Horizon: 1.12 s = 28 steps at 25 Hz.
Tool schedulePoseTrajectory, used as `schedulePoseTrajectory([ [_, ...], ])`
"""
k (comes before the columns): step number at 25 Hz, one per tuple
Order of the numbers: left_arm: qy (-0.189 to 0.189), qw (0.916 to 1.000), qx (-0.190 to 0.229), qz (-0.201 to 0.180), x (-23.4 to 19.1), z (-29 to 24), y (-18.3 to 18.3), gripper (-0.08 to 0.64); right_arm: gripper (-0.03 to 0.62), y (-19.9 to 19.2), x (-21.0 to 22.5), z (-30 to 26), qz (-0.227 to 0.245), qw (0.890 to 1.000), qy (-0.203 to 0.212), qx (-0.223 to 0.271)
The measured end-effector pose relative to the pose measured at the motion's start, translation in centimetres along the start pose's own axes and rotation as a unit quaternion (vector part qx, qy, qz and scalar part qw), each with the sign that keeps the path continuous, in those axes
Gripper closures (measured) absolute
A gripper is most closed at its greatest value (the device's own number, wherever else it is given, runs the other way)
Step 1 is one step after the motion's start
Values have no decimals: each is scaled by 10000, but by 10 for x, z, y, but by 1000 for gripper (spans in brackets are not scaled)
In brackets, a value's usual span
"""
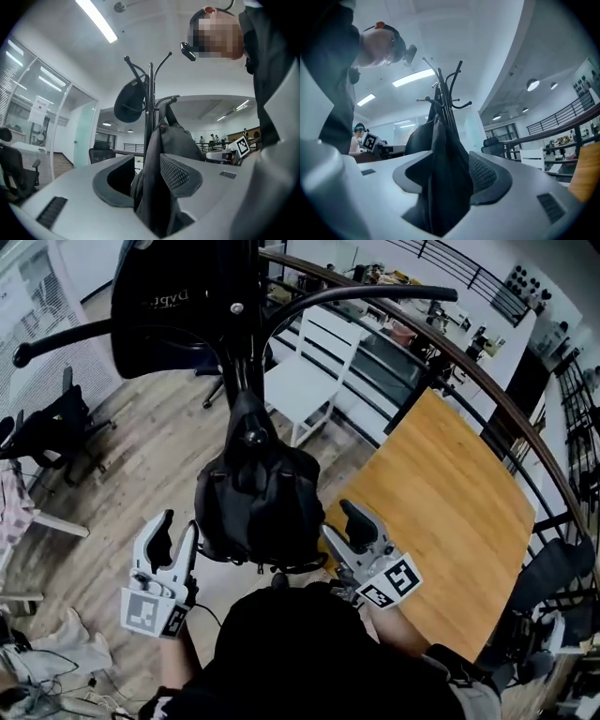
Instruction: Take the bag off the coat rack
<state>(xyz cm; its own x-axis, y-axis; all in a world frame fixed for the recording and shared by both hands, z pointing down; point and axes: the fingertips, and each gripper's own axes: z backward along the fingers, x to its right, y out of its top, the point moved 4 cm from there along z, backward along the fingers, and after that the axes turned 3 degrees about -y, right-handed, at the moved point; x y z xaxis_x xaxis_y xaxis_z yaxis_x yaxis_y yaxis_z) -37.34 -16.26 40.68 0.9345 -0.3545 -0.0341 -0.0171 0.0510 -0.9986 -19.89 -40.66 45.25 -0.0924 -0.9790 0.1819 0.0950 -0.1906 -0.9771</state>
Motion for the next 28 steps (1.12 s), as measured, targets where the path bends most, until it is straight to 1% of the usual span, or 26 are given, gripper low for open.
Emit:
schedulePoseTrajectory([
  [3,-278,9993,-248,101,5,-1,-15,351,347,4,-7,-12,37,9995,284,-156],
  [5,-432,9975,-550,130,6,-7,-30,336,345,0,-12,-20,185,9984,384,-379],
  [7,-509,9957,-742,197,5,-15,-42,331,347,-8,-17,-27,423,9965,383,-615],
  [9,-505,9954,-765,262,5,-21,-49,327,347,-14,-21,-33,672,9944,324,-755],
  [11,-476,9956,-772,254,4,-25,-56,327,347,-20,-24,-37,800,9925,271,-882],
  [15,-508,9954,-757,305,-1,-33,-68,328,347,-37,-24,-43,670,9894,265,-1265],
  [18,-603,9952,-659,412,-3,-36,-69,328,347,-40,-21,-44,503,9906,237,-1249],
  [21,-810,9932,-737,395,-1,-39,-68,346,350,-40,-21,-45,455,9915,273,-1190],
  [24,-1005,9899,-886,454,6,-42,-68,404,387,-40,-26,-44,514,9908,365,-1197],
  [26,-1131,9884,-882,495,8,-43,-68,430,458,-41,-31,-44,528,9903,479,-1190],
  [27,-1226,9878,-846,445,10,-43,-68,443,494,-41,-33,-45,495,9904,528,-1177],
  [28,-1340,9873,-791,318,13,-43,-68,462,508,-42,-34,-44,433,9907,565,-1161],
])
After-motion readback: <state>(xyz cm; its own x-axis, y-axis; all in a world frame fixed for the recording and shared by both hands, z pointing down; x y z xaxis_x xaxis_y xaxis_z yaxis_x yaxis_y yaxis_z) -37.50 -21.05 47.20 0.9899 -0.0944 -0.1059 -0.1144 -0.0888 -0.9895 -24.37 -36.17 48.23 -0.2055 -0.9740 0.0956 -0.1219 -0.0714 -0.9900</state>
